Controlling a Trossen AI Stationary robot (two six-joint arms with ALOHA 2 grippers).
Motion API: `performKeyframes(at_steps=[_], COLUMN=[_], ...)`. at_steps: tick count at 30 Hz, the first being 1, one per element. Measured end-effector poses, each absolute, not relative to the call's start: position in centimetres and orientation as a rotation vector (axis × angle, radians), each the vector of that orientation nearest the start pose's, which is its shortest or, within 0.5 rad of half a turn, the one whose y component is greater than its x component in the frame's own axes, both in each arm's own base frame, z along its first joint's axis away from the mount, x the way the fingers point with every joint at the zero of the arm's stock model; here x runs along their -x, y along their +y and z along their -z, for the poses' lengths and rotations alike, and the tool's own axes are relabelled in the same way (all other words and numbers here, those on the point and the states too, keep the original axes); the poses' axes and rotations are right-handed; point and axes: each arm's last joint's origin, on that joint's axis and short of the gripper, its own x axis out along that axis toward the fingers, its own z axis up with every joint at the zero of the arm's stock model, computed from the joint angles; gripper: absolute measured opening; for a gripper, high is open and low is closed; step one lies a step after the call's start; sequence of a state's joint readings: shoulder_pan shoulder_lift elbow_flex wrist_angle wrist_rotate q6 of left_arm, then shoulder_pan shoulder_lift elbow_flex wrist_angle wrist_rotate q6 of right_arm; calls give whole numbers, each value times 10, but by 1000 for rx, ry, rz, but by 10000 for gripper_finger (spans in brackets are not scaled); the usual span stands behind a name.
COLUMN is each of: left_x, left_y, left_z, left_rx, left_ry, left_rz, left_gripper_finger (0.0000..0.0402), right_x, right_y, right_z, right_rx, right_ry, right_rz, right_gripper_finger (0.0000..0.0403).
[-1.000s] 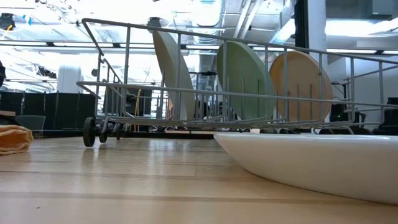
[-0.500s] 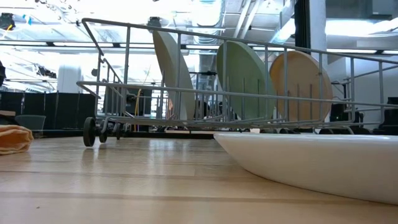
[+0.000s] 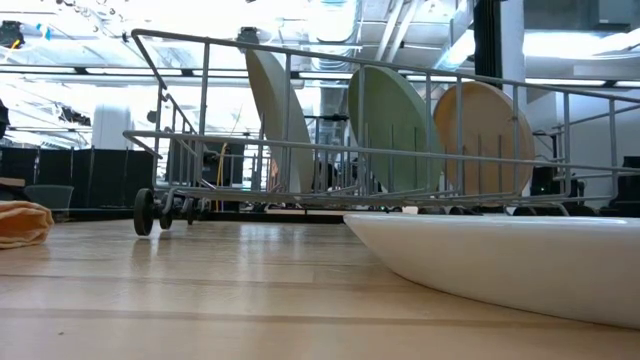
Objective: Sort dishes
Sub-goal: Put the blue patterned plate in the dish rack
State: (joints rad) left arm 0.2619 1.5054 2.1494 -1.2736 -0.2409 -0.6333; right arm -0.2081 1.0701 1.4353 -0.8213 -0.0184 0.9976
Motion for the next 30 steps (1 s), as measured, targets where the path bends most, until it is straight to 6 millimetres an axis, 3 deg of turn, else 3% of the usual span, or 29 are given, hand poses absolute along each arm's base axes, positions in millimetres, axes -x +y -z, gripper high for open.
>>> performKeyframes(at_steps=[12,22,30], left_x=[-232,-243,-246], left_y=[67,62,64], left_z=[-507,-522,-523], left_rx=[636,643,624], left_ry=[451,345,321], left_rz=[-632,-340,-369], left_gripper_finger=[9,130,200], right_x=[-180,-182,-184], right_y=[-34,-32,-28], right_z=[-432,-433,-435], right_rx=[-1022,-1005,-986], right_ry=[380,386,373], right_rz=[407,385,353], right_gripper_finger=[0,0,0])
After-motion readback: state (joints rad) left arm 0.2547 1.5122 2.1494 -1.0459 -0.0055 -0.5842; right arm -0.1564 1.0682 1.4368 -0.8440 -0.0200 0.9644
